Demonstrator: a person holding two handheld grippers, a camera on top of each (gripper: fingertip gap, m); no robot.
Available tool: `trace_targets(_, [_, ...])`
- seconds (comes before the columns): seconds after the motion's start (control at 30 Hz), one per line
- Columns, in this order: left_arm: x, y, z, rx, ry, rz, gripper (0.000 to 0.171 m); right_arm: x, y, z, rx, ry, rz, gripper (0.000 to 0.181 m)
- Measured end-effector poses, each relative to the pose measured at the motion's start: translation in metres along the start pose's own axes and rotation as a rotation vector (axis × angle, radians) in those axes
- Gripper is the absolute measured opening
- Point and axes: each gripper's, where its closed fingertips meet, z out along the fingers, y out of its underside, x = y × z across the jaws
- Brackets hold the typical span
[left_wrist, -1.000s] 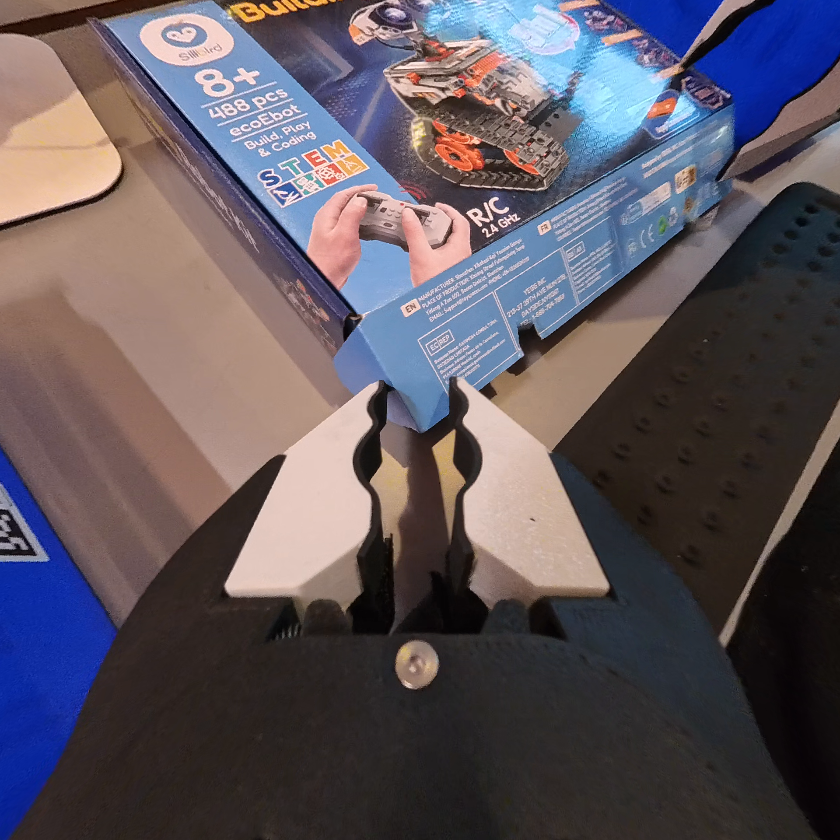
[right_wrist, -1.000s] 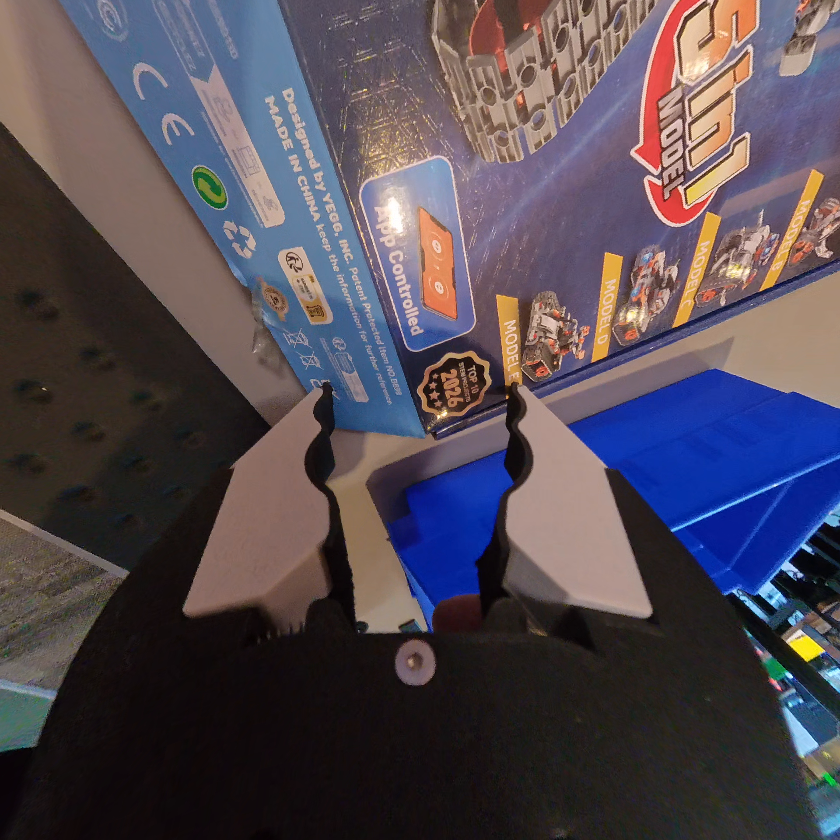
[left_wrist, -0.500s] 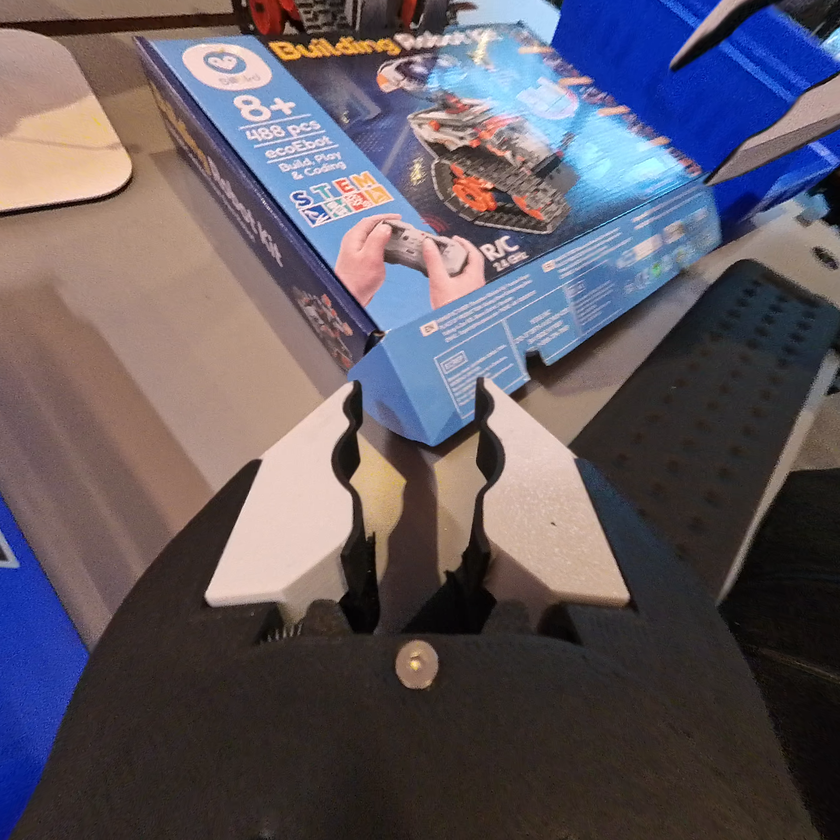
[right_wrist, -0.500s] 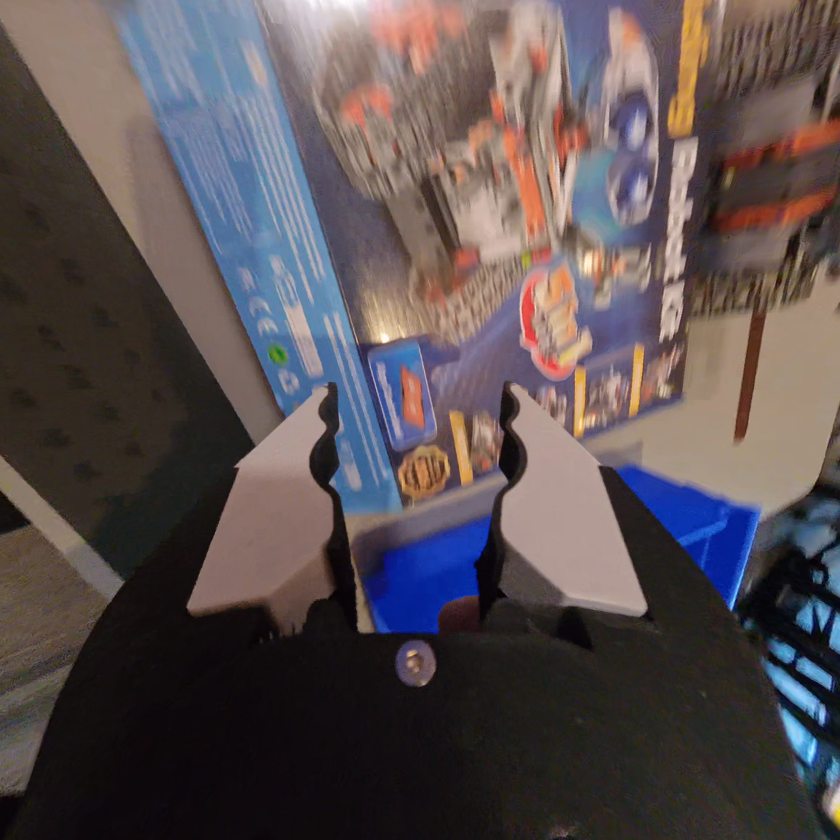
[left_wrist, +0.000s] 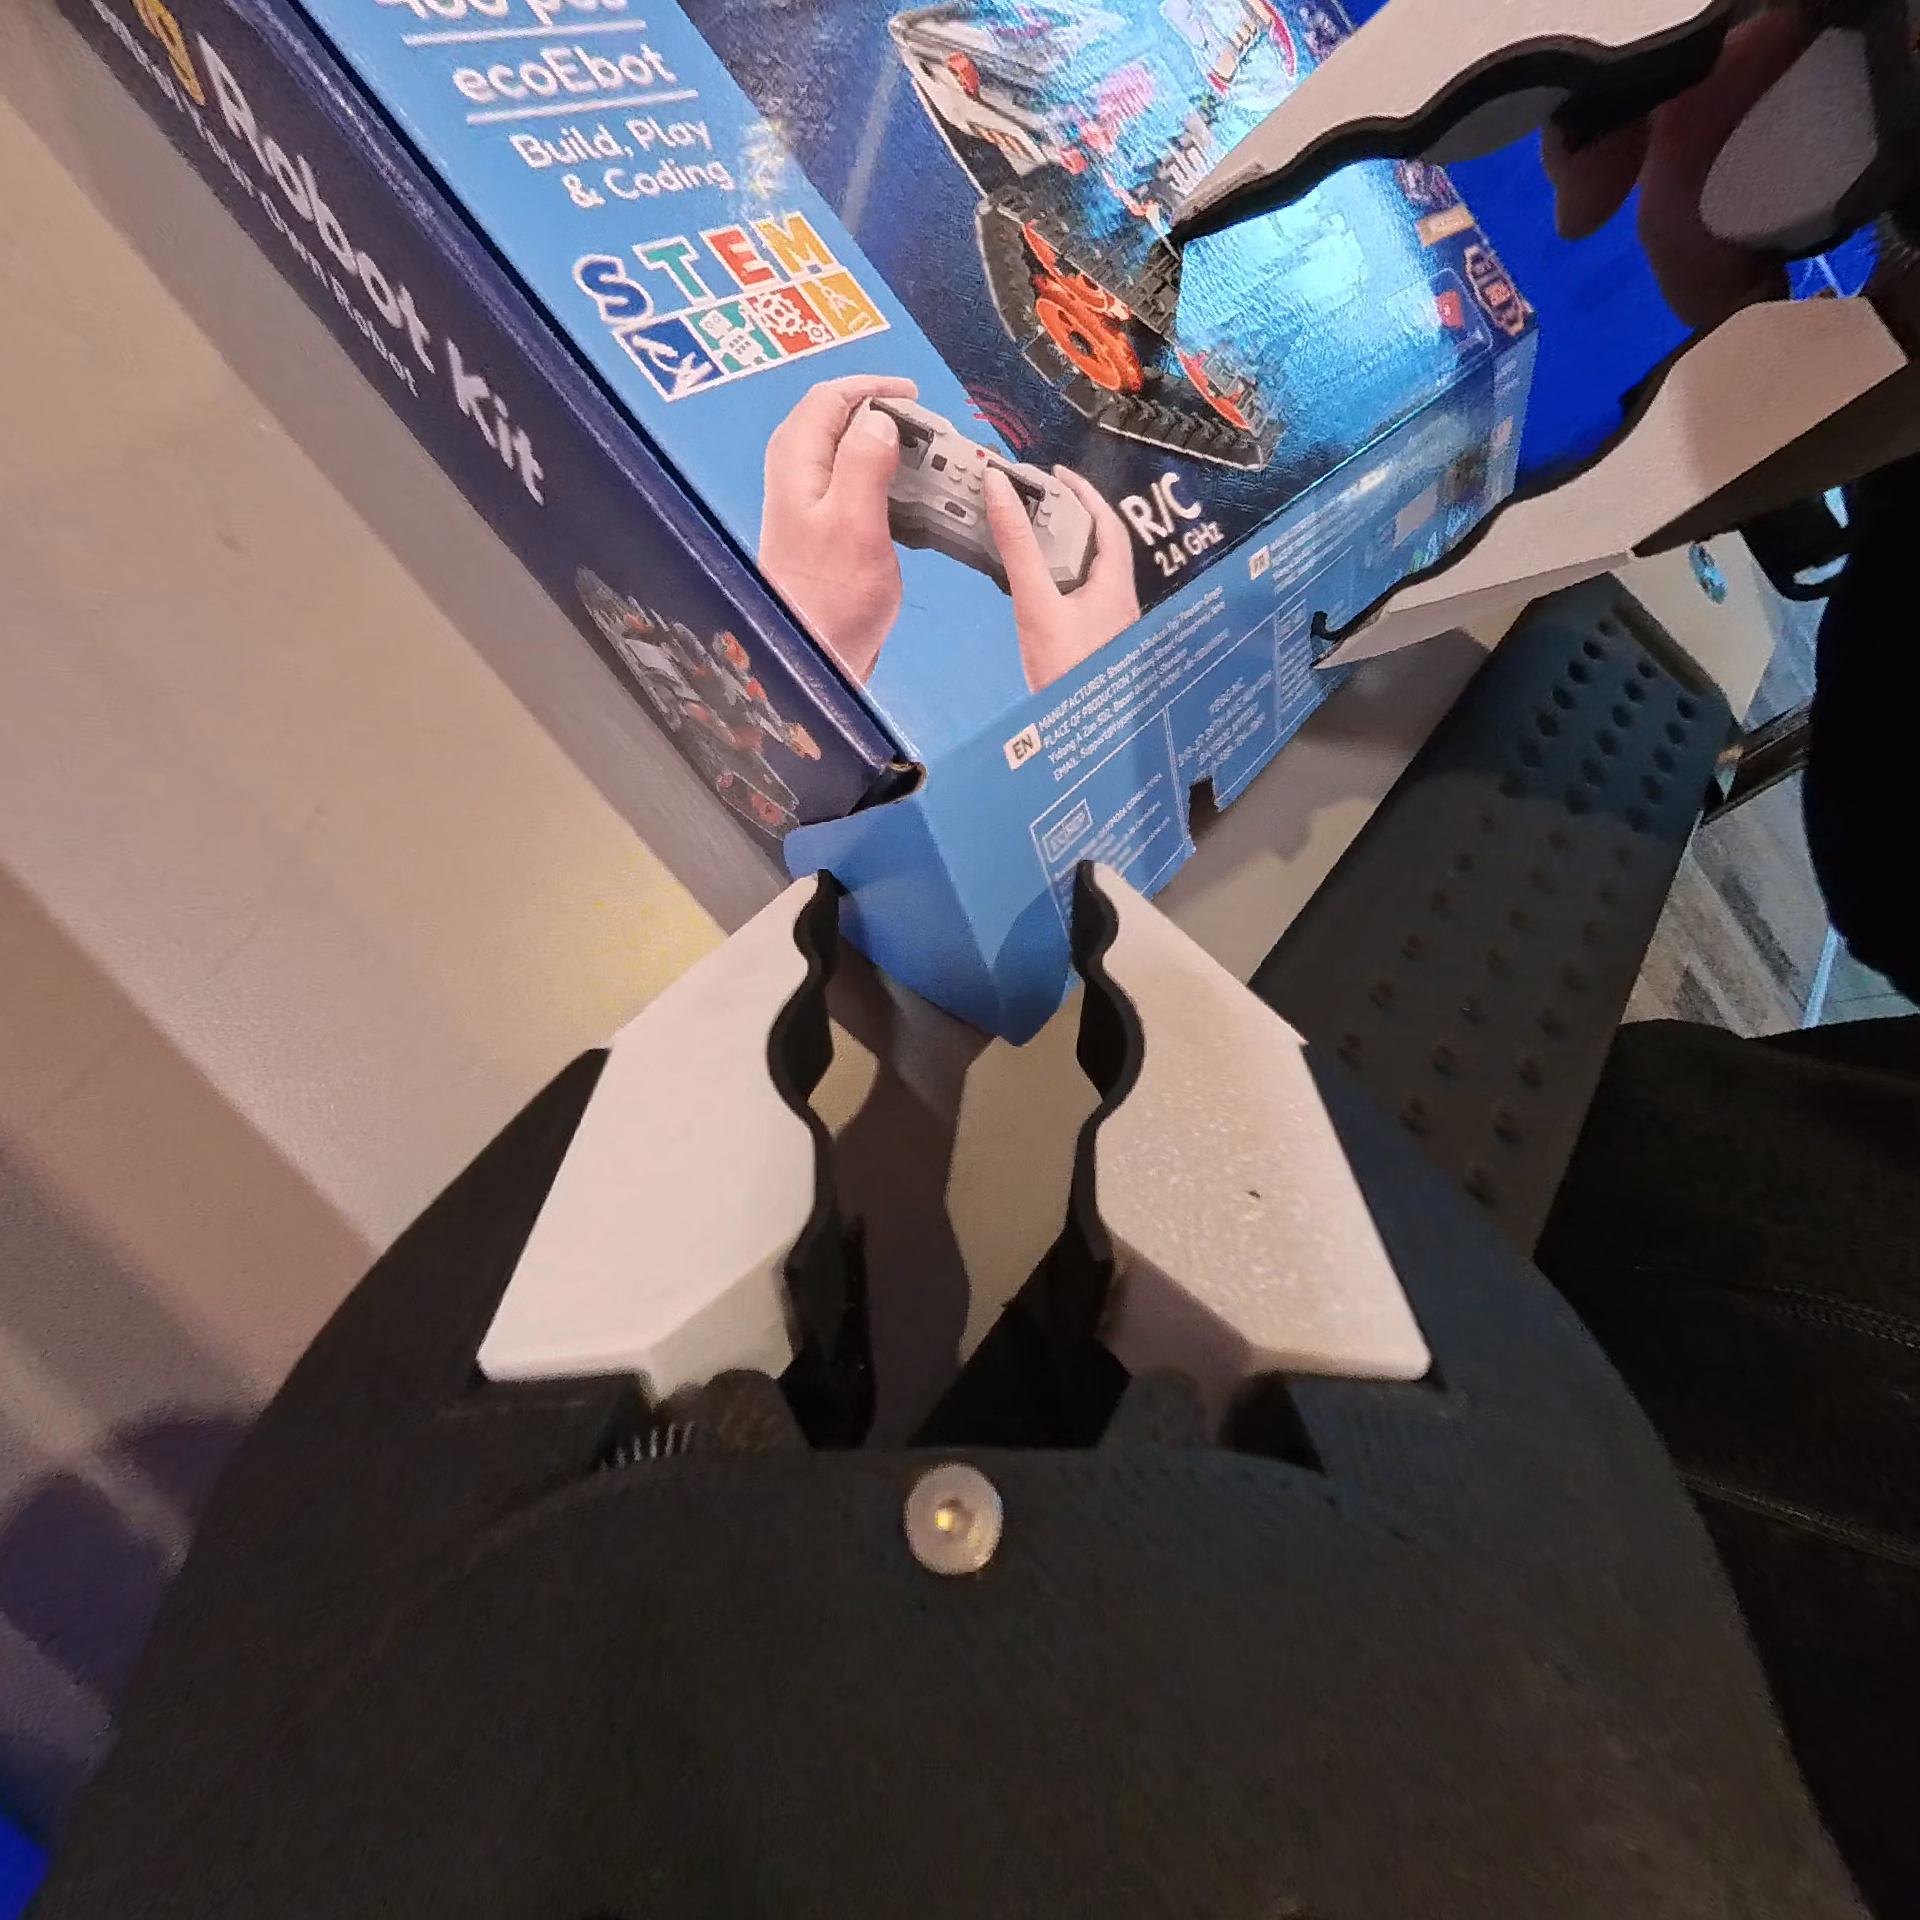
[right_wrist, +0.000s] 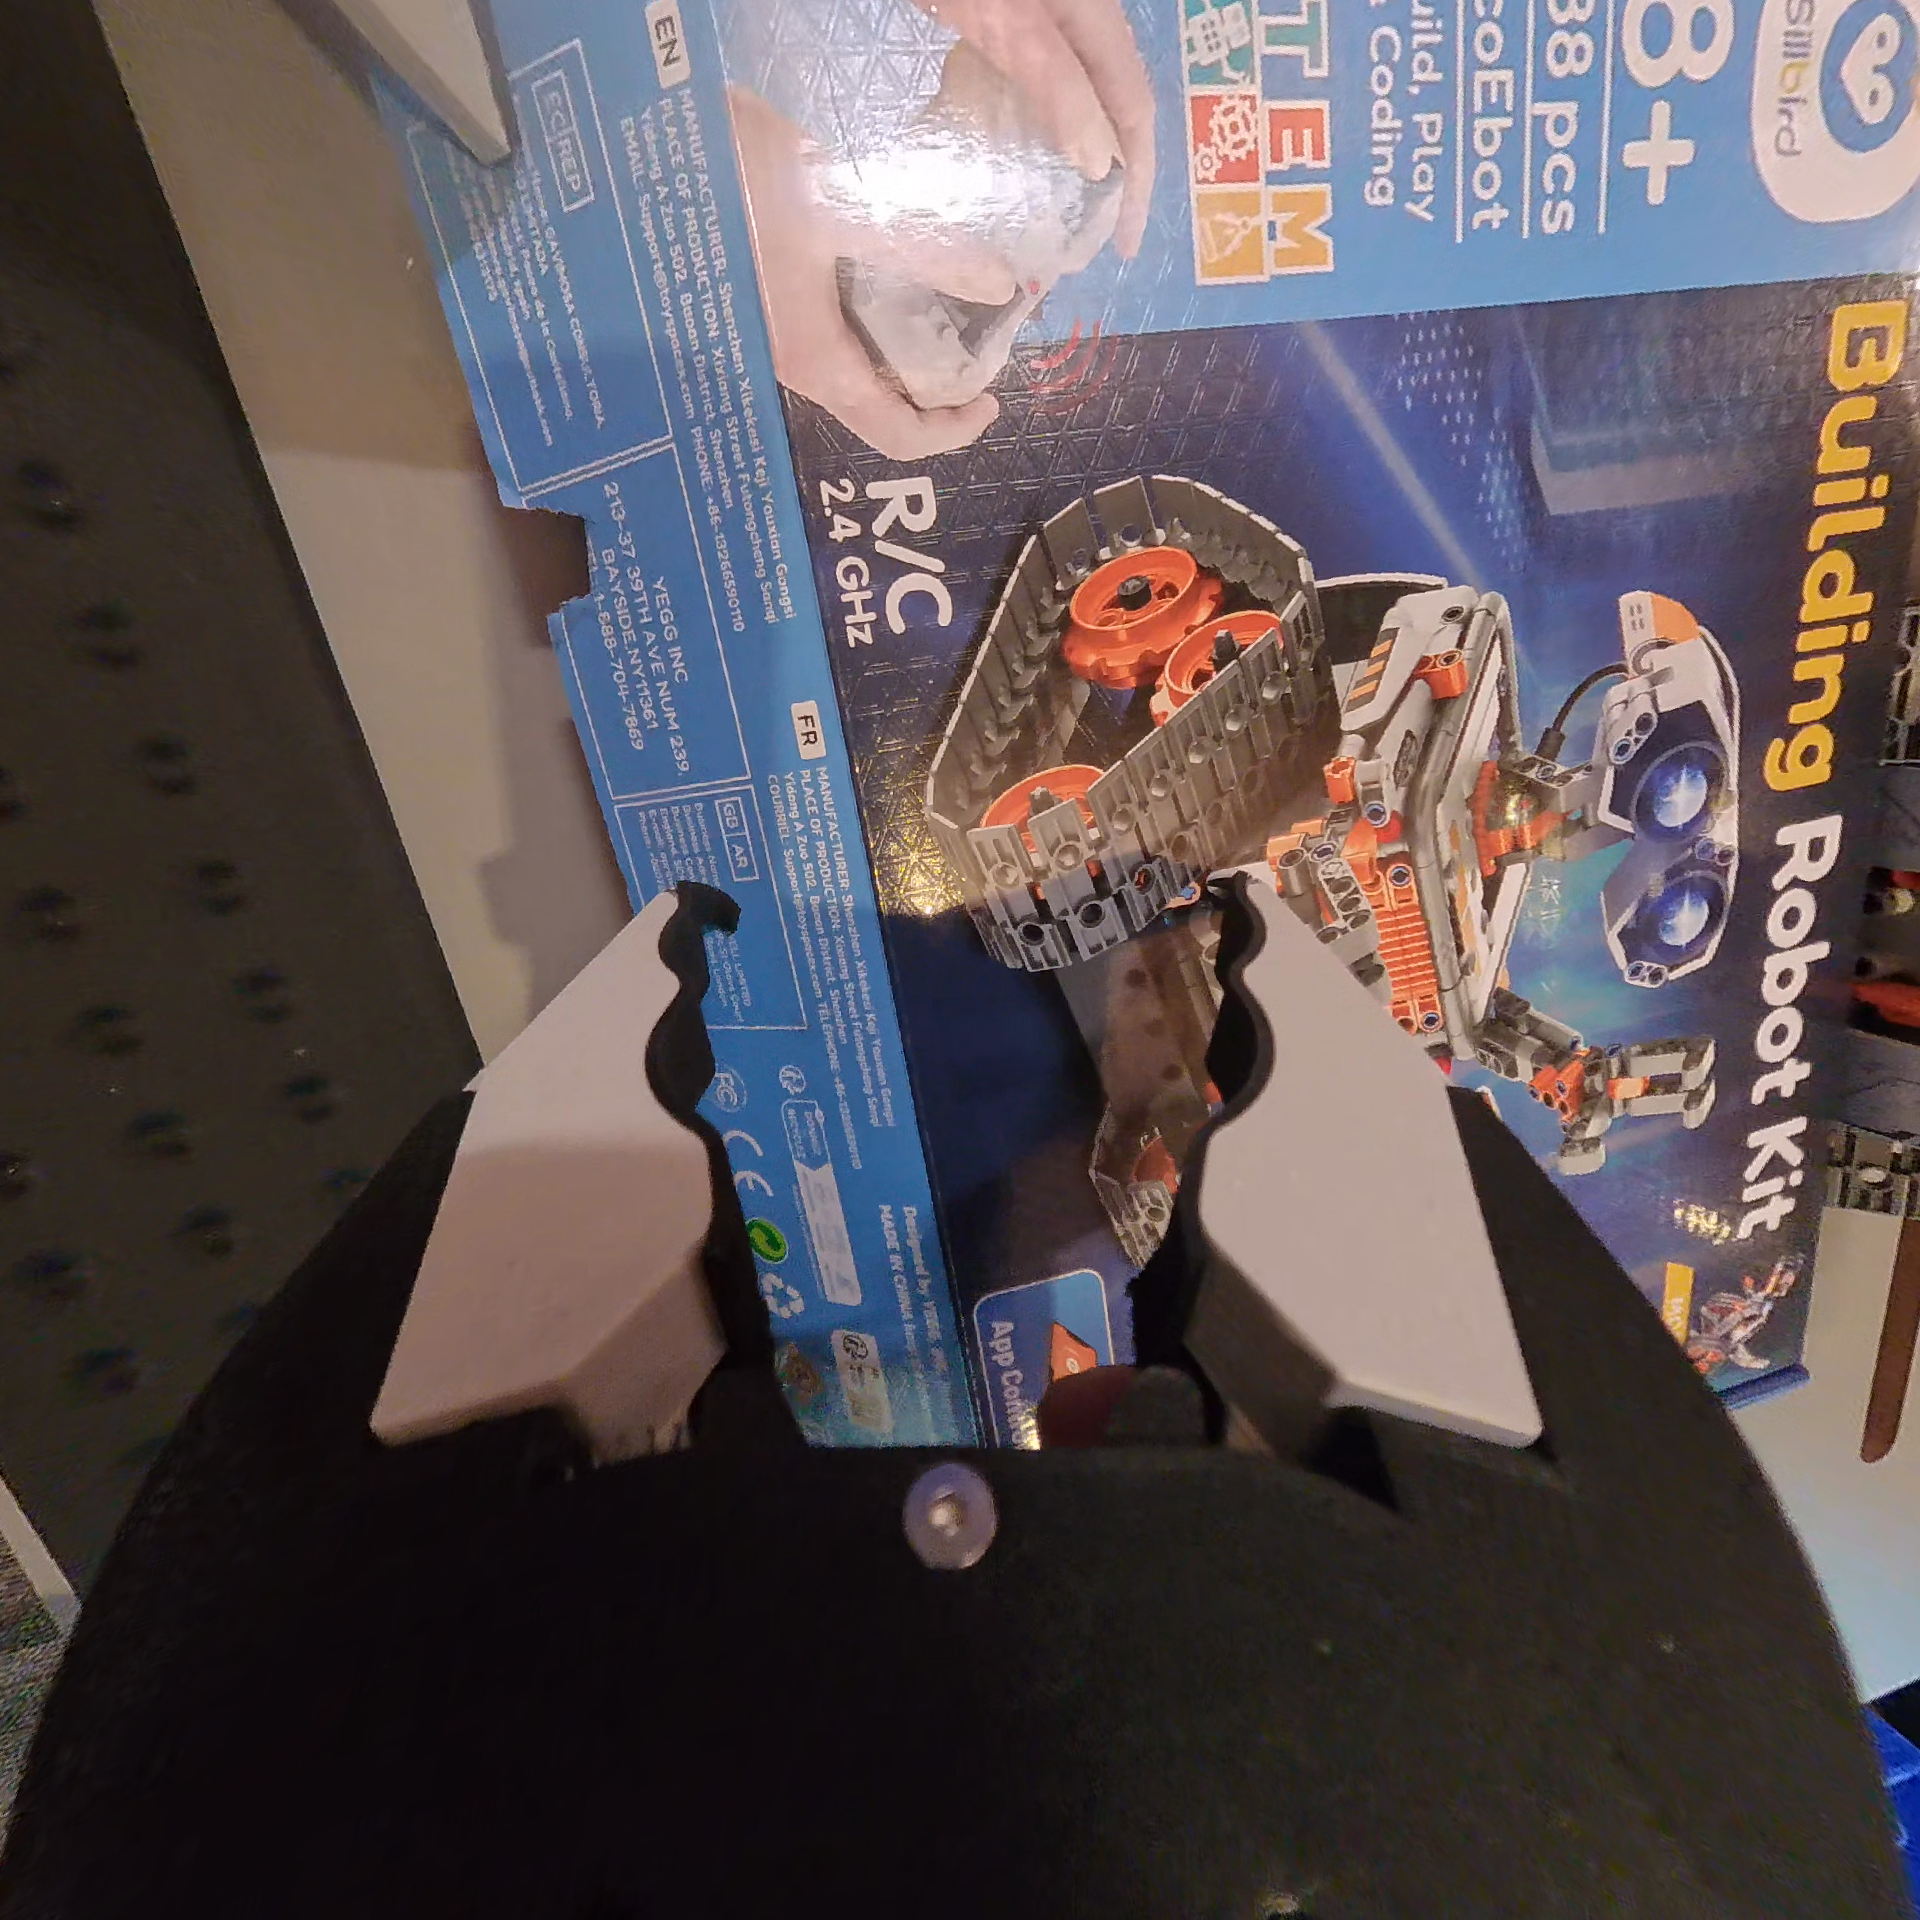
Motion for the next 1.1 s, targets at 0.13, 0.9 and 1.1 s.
trace_targets(0.13, [0.002,-0.001,0.001,-0.002,0.013,-0.03,0.042,0.0,0.0,0.0,0.002,-0.008,0.001,0.096])
trace_targets(0.9, [0.048,0.015,0.008,-0.087,0.202,-0.109,0.035,-0.002,0.012,0.002,-0.064,0.012,-0.046,0.113])
trace_targets(1.1, [0.039,0.014,-0.003,-0.04,-0.015,0.241,0.05,-0.006,0.013,-0.004,-0.04,0.016,-0.074,0.107])
